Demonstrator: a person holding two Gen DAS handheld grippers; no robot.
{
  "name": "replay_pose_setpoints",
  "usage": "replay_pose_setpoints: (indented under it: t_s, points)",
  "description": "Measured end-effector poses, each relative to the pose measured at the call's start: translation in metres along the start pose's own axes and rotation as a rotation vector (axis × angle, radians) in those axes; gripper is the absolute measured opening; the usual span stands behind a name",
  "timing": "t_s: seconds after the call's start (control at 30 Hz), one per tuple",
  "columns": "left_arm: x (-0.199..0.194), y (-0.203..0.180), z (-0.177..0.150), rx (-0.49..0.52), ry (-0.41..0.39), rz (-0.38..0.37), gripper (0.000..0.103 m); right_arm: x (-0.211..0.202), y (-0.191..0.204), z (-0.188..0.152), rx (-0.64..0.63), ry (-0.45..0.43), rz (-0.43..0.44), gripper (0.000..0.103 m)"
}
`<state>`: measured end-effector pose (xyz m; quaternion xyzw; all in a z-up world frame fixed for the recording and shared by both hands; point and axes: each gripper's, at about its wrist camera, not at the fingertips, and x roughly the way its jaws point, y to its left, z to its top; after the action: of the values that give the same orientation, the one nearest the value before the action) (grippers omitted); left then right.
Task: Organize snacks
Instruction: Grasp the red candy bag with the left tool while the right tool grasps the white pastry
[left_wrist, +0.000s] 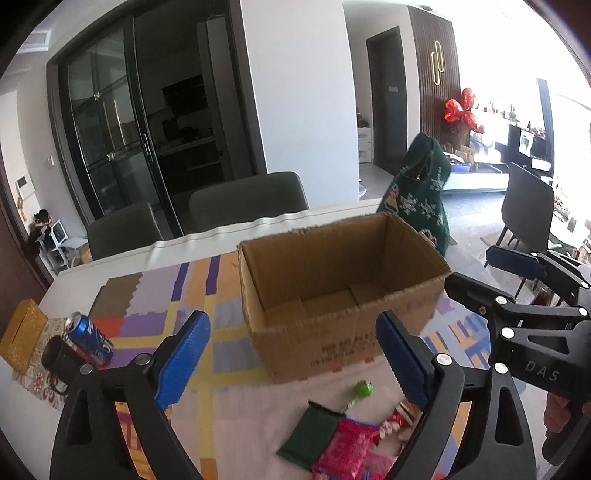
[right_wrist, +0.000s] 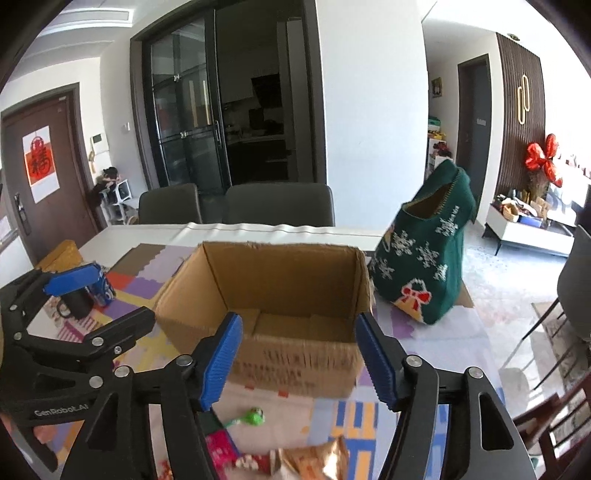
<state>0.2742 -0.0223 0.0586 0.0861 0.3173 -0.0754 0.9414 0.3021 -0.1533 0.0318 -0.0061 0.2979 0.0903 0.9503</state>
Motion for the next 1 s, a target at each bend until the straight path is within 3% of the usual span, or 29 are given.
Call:
replay_pose_setpoints:
  t_s: [0.3, 0.57, 1.0]
  points:
    - [-0.02, -0.009, -0.034, 0.016, 0.008, -0.009, 0.092, -0.027, 0.003, -0.042, 0.007, 0.02, -0.018, 0.066]
    - [-0.018, -0.014, -0.073, 0.021, 0.084, -0.031, 0.092, -0.032, 0.005, -0.076, 0.031, 0.067, -0.009, 0.066]
    - [0.013, -0.019, -0.123, 0.0, 0.227, -0.108, 0.092, -0.015, 0.013, -0.13, 0.046, 0.217, 0.009, 0.066]
